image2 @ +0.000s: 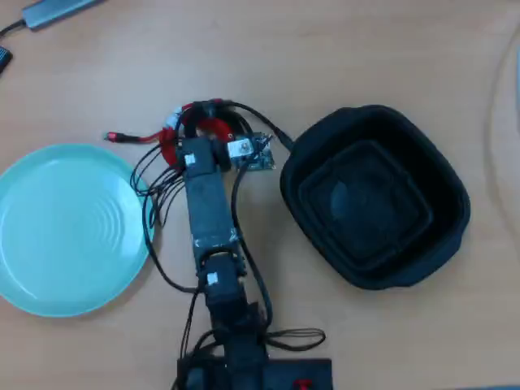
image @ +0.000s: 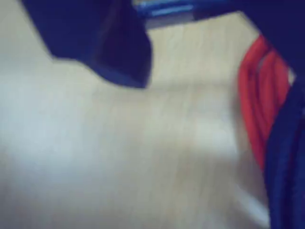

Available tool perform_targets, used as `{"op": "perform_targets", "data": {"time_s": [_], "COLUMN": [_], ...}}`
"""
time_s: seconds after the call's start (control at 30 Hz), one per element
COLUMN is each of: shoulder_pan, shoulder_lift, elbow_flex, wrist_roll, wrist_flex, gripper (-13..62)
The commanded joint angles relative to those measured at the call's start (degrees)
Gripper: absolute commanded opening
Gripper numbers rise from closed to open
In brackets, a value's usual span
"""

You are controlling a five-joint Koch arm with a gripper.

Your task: Put a black charging cable in a black bowl and put a red charging cable in a green bowl

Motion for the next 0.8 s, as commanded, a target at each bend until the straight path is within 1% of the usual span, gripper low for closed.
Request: {"op": "perform_targets", "data": {"time_s": [0.0, 0.27, 0.53, 0.77], "shoulder_pan": [0.0, -0.3, 0.4, 0.4], "shoulder_lift": [-0.6, -1.3, -12.0, -14.2], "elbow_flex": [-5.8, -8.9, -14.3, -14.7], "wrist_roll": [0.5, 0.6, 0.9, 2.0], "wrist_flex": [3.1, 4.3, 4.6, 5.2], "gripper": [35.1, 35.1, 35.2, 35.6]}}
